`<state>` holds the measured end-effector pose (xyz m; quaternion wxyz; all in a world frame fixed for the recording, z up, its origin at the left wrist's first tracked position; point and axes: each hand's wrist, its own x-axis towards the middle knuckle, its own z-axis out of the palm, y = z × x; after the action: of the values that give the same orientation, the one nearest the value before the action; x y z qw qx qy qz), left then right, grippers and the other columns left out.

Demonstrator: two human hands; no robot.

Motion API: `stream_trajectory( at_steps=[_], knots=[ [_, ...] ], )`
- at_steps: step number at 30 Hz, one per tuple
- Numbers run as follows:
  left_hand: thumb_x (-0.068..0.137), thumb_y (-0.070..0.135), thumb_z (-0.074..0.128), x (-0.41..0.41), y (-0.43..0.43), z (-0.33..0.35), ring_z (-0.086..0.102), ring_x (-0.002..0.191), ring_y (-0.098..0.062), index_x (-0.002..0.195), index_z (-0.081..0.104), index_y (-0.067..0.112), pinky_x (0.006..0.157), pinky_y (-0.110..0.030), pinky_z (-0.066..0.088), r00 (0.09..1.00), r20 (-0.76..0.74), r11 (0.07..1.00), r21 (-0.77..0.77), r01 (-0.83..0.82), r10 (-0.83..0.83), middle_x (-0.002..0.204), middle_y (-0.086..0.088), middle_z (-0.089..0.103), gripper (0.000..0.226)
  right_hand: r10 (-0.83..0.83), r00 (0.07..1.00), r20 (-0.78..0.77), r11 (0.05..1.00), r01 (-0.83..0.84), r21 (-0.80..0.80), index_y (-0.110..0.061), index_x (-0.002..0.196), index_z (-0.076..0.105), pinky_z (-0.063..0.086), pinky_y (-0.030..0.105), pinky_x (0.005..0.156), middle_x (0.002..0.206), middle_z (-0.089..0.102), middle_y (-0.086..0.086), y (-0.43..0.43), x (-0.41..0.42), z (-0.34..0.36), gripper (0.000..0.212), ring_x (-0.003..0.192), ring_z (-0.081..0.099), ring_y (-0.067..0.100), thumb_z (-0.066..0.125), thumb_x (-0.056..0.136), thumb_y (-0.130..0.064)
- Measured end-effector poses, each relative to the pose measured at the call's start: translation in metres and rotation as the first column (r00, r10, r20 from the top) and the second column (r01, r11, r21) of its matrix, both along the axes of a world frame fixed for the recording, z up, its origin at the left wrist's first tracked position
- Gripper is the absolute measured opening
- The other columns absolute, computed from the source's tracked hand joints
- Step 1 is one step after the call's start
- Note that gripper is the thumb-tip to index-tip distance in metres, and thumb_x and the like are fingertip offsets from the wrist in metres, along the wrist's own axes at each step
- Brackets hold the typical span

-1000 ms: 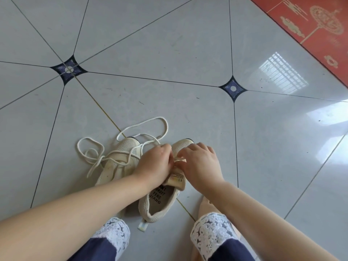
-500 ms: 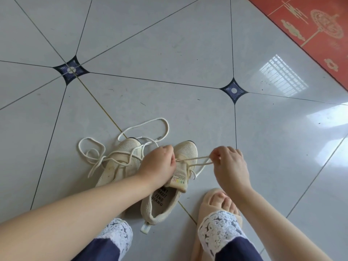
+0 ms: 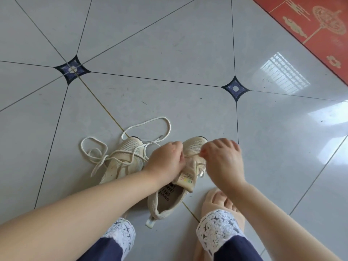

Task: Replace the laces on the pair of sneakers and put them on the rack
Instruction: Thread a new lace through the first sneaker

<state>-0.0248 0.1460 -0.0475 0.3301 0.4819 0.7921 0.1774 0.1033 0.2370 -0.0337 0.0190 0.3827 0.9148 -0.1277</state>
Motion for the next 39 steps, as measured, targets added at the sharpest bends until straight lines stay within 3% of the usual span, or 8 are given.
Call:
stream_trajectory(
  at_steps=[3,7,13,17,21,30,35,39],
  knots=[
    [0.087,0.014,0.047,-0.005,0.002,-0.001,0.051,0.078,-0.020,0.078,0.042,0.015,0.065,-0.028,0.037,0.999,-0.025,0.999,0.005,-0.042,0.042,0.089,-0.006,0.057,0.010,-0.174,0.977,-0.119,0.984,0.178,0.025,-0.015,0.073,0.067,0.038,0.037,0.079,0.075,0.067,0.001,0.015,0.016,0.005,0.006,0.085,0.058,0.030,0.071,0.078,-0.014],
    [0.085,0.012,0.049,-0.006,0.000,-0.004,0.052,0.077,-0.019,0.076,0.043,0.016,0.065,-0.027,0.037,0.997,-0.019,0.997,0.030,-0.074,0.075,0.085,-0.004,0.058,0.012,-0.280,0.959,-0.042,0.960,0.279,-0.024,-0.014,0.082,0.068,0.031,0.035,0.086,0.085,0.067,0.003,0.027,0.029,-0.001,0.007,0.097,0.054,0.028,0.062,0.086,-0.017],
    [0.086,0.014,0.051,-0.006,-0.012,-0.013,0.052,0.078,-0.019,0.074,0.044,0.017,0.062,-0.027,0.035,0.995,-0.003,0.994,0.026,-0.103,0.103,0.082,-0.002,0.056,0.015,0.028,1.000,0.006,0.971,-0.026,-0.236,-0.027,0.117,0.063,0.023,0.027,0.096,0.117,0.062,-0.006,0.001,0.003,-0.010,0.035,0.116,0.045,0.020,0.065,0.082,-0.035],
    [0.088,0.020,0.051,0.000,-0.015,-0.012,0.052,0.084,-0.022,0.077,0.041,0.019,0.066,-0.029,0.034,0.999,0.016,0.999,0.002,-0.046,0.046,0.090,-0.004,0.057,0.015,0.202,0.979,0.007,0.973,-0.199,-0.118,-0.021,0.074,0.070,0.038,0.027,0.086,0.073,0.065,-0.006,-0.015,-0.016,-0.012,0.009,0.086,0.059,0.019,0.074,0.071,-0.028],
    [0.088,0.019,0.047,0.002,-0.013,-0.014,0.055,0.085,-0.026,0.080,0.042,0.016,0.068,-0.034,0.039,1.000,0.015,0.999,-0.042,-0.002,0.002,0.092,-0.007,0.057,0.010,0.295,0.955,0.042,0.955,-0.296,0.028,-0.020,0.052,0.057,0.049,0.026,0.065,0.050,0.054,-0.007,-0.012,-0.014,-0.007,0.024,0.057,0.057,0.019,0.077,0.050,-0.008],
    [0.087,0.013,0.046,0.001,-0.012,-0.011,0.052,0.084,-0.022,0.076,0.040,0.016,0.067,-0.029,0.037,1.000,0.000,0.997,-0.069,0.016,-0.016,0.090,-0.006,0.057,0.012,-0.215,0.976,0.015,0.976,0.215,0.020,-0.017,0.082,0.068,0.028,0.033,0.084,0.084,0.069,0.002,0.040,0.028,0.003,0.006,0.094,0.055,0.028,0.063,0.082,-0.013],
    [0.087,0.016,0.048,-0.002,-0.019,-0.012,0.053,0.081,-0.020,0.076,0.041,0.017,0.066,-0.030,0.040,0.999,0.000,0.997,-0.064,-0.047,0.047,0.087,-0.002,0.056,0.013,0.072,0.996,0.059,0.985,-0.061,-0.162,-0.028,0.121,0.060,0.021,0.031,0.101,0.122,0.059,-0.006,0.011,0.005,-0.007,0.042,0.119,0.044,0.021,0.067,0.080,-0.035],
    [0.088,0.020,0.050,0.000,-0.021,-0.010,0.053,0.083,-0.022,0.079,0.043,0.017,0.070,-0.036,0.043,0.998,0.038,0.998,-0.046,-0.047,0.048,0.089,-0.003,0.056,0.011,0.258,0.966,0.030,0.963,-0.254,-0.093,-0.026,0.072,0.071,0.037,0.029,0.095,0.073,0.065,-0.010,-0.012,-0.011,-0.012,0.009,0.086,0.060,0.018,0.078,0.068,-0.030]
  ],
)
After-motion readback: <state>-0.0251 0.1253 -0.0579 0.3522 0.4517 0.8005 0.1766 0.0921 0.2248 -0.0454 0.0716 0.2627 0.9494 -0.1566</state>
